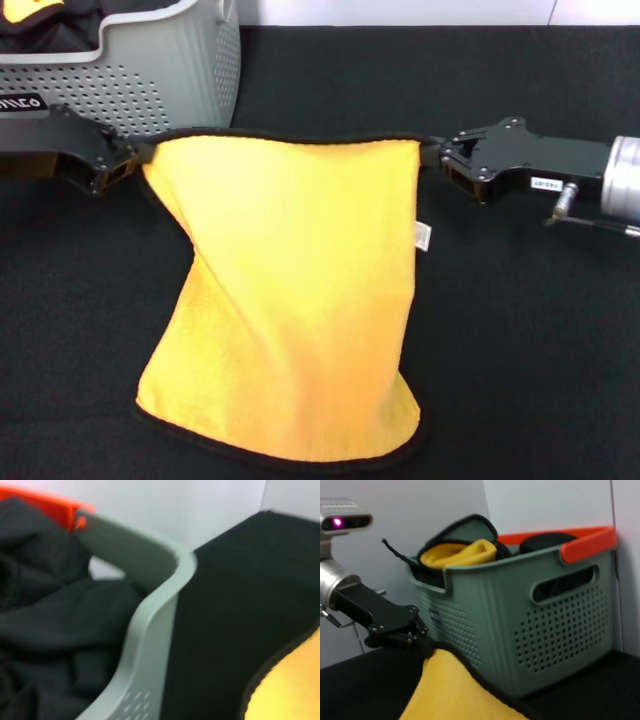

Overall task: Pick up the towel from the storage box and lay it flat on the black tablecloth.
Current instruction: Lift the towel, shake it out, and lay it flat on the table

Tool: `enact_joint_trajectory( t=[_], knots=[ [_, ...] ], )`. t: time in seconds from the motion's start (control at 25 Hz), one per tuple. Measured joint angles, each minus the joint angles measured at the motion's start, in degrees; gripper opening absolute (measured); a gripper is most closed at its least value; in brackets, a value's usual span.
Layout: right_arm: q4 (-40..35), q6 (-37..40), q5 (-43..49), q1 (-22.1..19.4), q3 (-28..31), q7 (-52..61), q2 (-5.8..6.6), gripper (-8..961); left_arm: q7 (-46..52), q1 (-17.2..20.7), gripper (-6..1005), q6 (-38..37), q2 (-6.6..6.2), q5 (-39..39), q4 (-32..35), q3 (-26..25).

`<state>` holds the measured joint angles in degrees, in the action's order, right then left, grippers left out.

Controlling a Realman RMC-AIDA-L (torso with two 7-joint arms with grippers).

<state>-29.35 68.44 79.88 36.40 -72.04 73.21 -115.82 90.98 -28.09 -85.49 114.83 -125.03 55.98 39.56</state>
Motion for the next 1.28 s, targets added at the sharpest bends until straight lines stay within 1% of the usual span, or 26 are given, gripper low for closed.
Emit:
enact_joint_trajectory(
  t=[0.08,0.24,0.28,0.32,0.36,0.4,0.48,0.64,0.72,0.8,0.88,1.04,1.12,1.2,1.28],
  knots=[
    [-2.60,1.60,-0.10,-1.76,0.17,-0.16,0.06,17,0.15,0.74,22,-3.15,0.31,3.14,1.85,-0.18],
    [-10.71,6.92,-1.36,-6.84,0.64,-0.01,0.14,17,1.74,3.53,22,-11.92,0.58,16.16,7.05,-0.19],
    [-13.63,8.59,-2.15,-8.65,0.71,0.13,0.19,17,2.32,4.00,22,-13.02,0.78,18.42,8.45,-0.03],
    [-15.57,9.64,-2.76,-9.82,0.77,0.25,0.23,17,4.08,4.96,22,-14.92,1.42,23.69,12.16,0.26],
    [-18.80,10.96,-3.59,-11.62,1.04,0.34,0.27,17,4.08,4.96,22,-14.92,1.42,23.69,12.16,0.26],
    [-21.63,12.00,-4.18,-13.19,1.61,0.38,0.27,17,5.08,5.29,22,-15.52,1.74,25.79,14.08,0.32],
    [-25.31,13.30,-4.86,-14.65,3.01,0.41,0.29,16,6.25,5.18,22,-15.77,1.95,27.87,15.87,0.33],
    [-28.33,15.95,-4.93,-14.48,7.07,1.22,0.47,16,7.29,4.13,22,-15.74,1.93,29.58,16.81,0.11],
    [-29.81,17.42,-4.83,-14.44,8.19,2.52,0.53,16,7.26,3.32,22,-15.92,1.69,29.92,16.47,-0.09],
    [-31.51,18.99,-4.58,-15.69,8.34,3.55,0.44,16,6.68,3.36,22,-17.31,1.59,30.39,16.42,-0.09],
    [-32.83,21.05,-4.55,-18.10,7.98,3.96,0.17,16,6.32,3.92,23,-19.83,1.48,31.53,16.31,-0.08],
    [-34.04,26.35,-4.73,-22.24,6.96,5.62,-0.16,16,6.18,6.85,23,-26.83,0.82,35.01,16.14,0.06],
    [-35.59,28.82,-4.90,-24.11,6.64,7.04,-0.21,16,6.00,10.02,23,-29.88,0.28,37.94,16.61,0.65],
    [-38.74,31.05,-5.03,-26.18,7.00,9.00,-0.27,16,5.94,13.22,23,-31.10,-0.93,42.05,16.57,2.48],
    [-42.10,33.01,-5.89,-27.74,8.26,11.27,-0.31,16,5.95,16.19,23,-31.16,-2.95,46.47,16.39,5.66]
  ],
)
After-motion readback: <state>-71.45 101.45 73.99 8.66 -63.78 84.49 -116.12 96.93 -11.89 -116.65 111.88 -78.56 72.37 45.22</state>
